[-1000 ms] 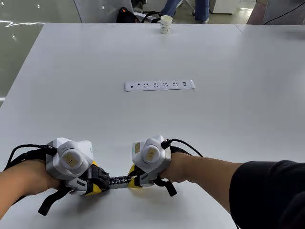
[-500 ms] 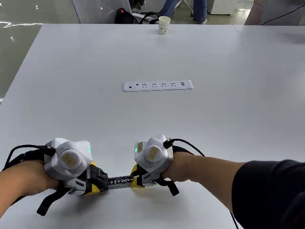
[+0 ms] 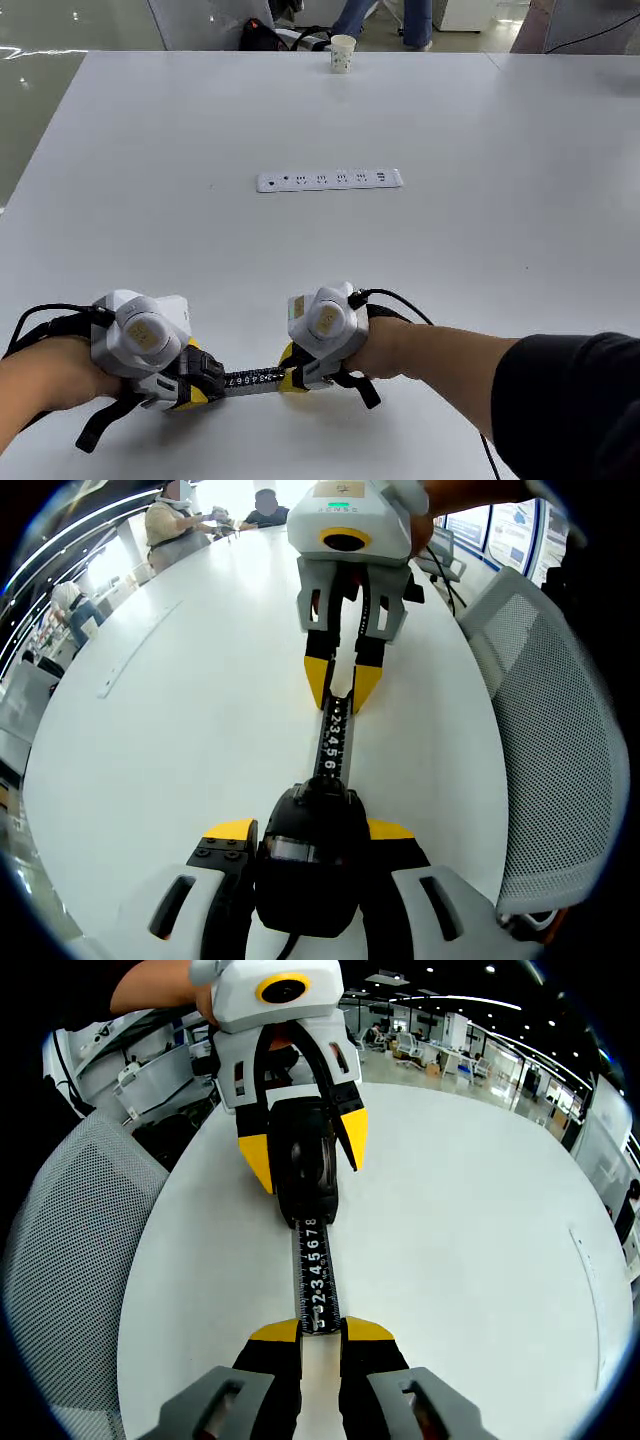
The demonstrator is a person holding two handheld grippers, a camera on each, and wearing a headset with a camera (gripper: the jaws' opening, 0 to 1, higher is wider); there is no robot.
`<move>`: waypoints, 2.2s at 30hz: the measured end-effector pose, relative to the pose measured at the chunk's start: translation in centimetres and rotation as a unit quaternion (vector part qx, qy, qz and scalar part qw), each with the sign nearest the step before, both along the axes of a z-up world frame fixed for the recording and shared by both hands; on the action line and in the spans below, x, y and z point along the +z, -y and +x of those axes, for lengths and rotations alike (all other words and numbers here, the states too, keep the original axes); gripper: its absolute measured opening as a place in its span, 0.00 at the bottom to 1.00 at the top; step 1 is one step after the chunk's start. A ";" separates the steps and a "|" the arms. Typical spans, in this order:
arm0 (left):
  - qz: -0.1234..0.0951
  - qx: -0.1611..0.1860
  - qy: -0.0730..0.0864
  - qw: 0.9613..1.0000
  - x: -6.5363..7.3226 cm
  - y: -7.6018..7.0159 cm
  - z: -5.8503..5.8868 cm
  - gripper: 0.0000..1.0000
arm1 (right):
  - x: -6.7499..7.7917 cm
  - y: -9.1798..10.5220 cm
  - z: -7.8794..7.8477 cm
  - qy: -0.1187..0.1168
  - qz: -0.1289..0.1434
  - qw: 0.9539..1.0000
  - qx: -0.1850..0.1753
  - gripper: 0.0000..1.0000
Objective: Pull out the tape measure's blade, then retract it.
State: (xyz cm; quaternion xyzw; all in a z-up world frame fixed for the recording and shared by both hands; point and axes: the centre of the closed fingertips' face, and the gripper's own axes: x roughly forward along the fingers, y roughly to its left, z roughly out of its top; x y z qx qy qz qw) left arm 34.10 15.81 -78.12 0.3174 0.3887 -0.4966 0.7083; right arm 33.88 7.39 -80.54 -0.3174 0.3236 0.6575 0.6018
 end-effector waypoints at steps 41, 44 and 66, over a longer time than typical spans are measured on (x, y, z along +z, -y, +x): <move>0.001 0.001 -0.001 1.000 0.0 0.1 0.1 0.35 | -0.1 1.5 0.3 0.001 -0.009 1.000 -0.003 0.10; 0.001 0.001 0.000 1.000 0.0 0.1 0.1 0.35 | -0.1 1.7 0.3 0.000 -0.010 1.000 -0.005 0.10; 0.002 0.002 -0.001 1.000 -0.1 0.0 0.1 0.35 | -0.2 3.3 0.6 0.000 -0.016 1.000 -0.010 0.09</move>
